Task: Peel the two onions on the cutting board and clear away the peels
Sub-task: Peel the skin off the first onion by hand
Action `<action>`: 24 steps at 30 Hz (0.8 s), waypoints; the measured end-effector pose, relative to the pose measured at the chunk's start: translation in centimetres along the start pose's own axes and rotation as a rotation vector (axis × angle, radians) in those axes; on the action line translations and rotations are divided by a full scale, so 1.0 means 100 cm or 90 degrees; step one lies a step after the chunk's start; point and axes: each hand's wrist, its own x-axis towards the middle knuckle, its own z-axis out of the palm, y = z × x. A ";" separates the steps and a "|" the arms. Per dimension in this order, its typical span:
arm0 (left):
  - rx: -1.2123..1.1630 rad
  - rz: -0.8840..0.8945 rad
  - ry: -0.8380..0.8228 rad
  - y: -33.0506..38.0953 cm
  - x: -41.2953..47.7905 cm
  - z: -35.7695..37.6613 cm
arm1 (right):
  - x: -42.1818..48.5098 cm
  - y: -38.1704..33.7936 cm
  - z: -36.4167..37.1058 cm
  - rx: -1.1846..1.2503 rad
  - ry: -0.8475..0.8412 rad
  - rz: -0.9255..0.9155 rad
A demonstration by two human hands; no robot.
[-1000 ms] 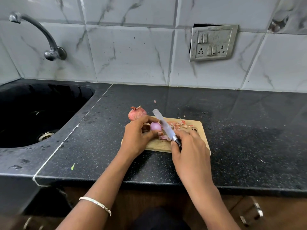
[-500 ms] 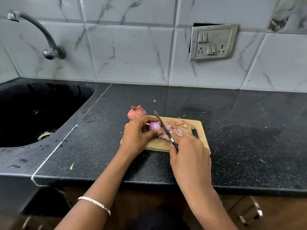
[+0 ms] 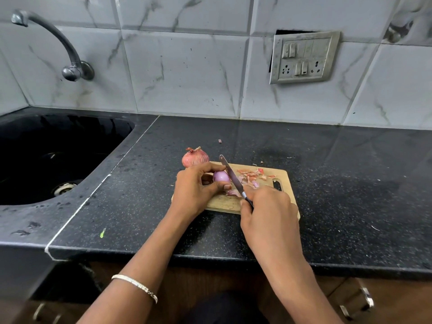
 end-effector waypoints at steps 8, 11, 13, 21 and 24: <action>0.009 -0.016 0.021 0.002 0.002 0.003 | 0.007 -0.004 0.015 -0.012 -0.016 -0.034; 0.012 -0.018 0.026 0.001 0.002 0.001 | -0.010 0.002 0.013 -0.012 -0.033 -0.029; 0.009 -0.019 0.027 0.001 0.002 0.002 | -0.011 0.003 0.014 -0.011 -0.031 -0.024; -0.044 -0.038 0.014 -0.002 -0.001 0.001 | -0.008 0.003 0.011 -0.026 -0.031 -0.012; -0.080 -0.040 -0.002 -0.002 -0.002 -0.001 | -0.008 0.007 0.009 -0.024 -0.024 0.000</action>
